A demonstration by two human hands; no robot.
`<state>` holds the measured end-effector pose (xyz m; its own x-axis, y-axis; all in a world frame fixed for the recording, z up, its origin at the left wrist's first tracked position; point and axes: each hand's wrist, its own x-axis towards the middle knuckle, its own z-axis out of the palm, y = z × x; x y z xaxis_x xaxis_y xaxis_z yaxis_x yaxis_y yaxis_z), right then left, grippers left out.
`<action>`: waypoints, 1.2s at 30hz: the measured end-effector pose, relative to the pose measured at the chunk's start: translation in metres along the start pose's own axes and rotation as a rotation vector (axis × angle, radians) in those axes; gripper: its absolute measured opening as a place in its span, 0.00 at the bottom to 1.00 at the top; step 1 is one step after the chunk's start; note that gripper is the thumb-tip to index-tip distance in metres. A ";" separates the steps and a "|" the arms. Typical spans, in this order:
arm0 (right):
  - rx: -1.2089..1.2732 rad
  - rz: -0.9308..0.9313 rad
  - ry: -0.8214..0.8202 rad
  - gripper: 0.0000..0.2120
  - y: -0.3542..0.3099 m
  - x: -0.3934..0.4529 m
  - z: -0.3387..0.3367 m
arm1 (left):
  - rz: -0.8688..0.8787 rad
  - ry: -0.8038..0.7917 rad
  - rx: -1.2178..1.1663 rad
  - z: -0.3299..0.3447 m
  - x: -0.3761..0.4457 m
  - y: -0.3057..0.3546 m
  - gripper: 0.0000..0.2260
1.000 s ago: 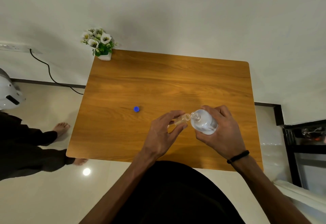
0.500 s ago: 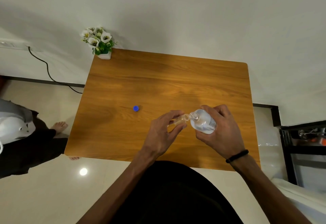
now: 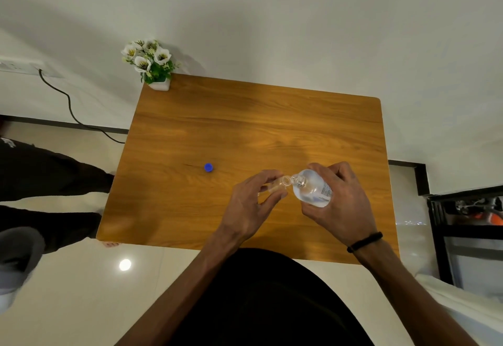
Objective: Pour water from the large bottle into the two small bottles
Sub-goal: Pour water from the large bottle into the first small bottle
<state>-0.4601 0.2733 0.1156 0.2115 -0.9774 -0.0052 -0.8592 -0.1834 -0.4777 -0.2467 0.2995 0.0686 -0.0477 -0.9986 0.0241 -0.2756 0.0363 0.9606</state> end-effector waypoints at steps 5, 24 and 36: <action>-0.022 0.004 -0.001 0.32 0.000 0.000 -0.001 | 0.011 0.000 0.012 0.001 0.001 -0.001 0.16; -0.128 0.021 0.011 0.33 0.001 -0.003 -0.002 | 0.035 -0.021 0.063 0.002 0.005 0.001 0.16; -0.184 0.037 0.020 0.35 0.003 -0.005 -0.001 | 0.030 -0.031 0.071 0.004 0.005 0.000 0.17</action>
<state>-0.4640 0.2777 0.1153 0.1704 -0.9854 -0.0015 -0.9373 -0.1616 -0.3087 -0.2510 0.2943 0.0680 -0.0866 -0.9953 0.0428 -0.3408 0.0699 0.9375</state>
